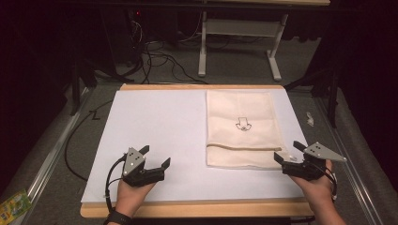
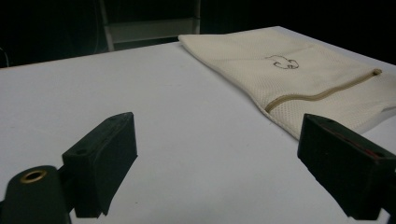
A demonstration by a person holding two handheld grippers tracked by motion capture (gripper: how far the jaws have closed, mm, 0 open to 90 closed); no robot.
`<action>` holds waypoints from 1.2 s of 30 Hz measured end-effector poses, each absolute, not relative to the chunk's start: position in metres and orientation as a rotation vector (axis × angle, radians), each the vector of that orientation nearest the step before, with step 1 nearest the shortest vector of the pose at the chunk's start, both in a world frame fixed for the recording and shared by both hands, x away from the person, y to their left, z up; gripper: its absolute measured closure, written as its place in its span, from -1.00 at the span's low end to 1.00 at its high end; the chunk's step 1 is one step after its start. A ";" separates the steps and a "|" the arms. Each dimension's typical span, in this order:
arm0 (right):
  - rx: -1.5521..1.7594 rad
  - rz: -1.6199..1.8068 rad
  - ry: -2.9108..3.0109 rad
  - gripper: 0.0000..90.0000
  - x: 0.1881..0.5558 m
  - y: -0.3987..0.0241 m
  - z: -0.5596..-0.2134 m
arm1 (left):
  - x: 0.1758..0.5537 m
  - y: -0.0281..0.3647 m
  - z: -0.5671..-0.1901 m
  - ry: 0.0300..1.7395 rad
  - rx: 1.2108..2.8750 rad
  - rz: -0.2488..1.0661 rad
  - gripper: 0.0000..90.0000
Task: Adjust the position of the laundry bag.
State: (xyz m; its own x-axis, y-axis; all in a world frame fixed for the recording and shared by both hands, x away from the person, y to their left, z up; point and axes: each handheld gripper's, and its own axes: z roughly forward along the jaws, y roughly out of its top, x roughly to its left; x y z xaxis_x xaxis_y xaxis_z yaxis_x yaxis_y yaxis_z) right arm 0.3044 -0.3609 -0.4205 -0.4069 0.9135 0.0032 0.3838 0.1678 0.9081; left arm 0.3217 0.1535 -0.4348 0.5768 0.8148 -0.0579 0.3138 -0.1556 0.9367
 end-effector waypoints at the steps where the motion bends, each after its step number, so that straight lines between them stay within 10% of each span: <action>1: 1.216 1.213 1.876 -0.82 0.304 -0.360 -0.419 | 0.322 0.155 -0.436 0.948 1.723 0.577 -0.71; 17: 1.239 1.204 1.857 -0.82 0.303 -0.355 -0.419 | 0.324 0.157 -0.434 0.988 1.802 0.594 -0.88; 36: 1.314 1.162 1.862 -0.70 0.311 -0.366 -0.432 | 0.378 0.046 -0.460 0.952 2.001 0.335 -0.21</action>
